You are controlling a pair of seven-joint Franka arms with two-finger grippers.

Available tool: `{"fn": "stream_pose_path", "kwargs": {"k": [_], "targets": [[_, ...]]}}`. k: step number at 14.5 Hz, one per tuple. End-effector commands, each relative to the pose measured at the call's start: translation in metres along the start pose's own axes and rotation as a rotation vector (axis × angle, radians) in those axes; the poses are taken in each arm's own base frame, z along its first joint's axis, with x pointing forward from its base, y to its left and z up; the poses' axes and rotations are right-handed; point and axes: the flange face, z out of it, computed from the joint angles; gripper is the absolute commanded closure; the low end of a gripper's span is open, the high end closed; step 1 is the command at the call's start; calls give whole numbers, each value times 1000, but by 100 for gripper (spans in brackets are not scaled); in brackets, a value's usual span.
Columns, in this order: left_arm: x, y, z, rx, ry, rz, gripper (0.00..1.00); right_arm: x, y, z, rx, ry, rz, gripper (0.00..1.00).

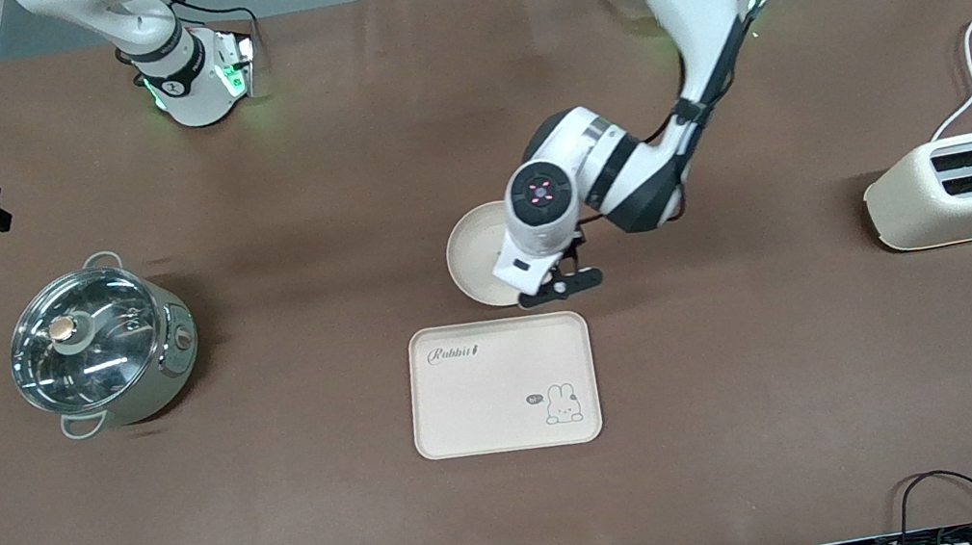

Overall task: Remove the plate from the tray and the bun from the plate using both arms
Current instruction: 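Lift the bun off the plate and carry it toward the toaster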

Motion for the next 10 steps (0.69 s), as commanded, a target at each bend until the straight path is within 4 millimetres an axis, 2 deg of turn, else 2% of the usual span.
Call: {"fn": "stream_pose_path", "kwargs": {"k": [1,4,8,10], "targets": [[43,-56,-9,26,-10,-29,79,2,-2,-1,17,-6,4,0],[96,-128,-2,59,-16,-88,79,1,-2,-2,19,-6,4,0],[142,-199,29,72,-55,-169,79,1,-3,-2,17,-7,3,0],[157,-224,45,68,-71,-208,79,1,-2,-2,19,-7,4,0]]}}
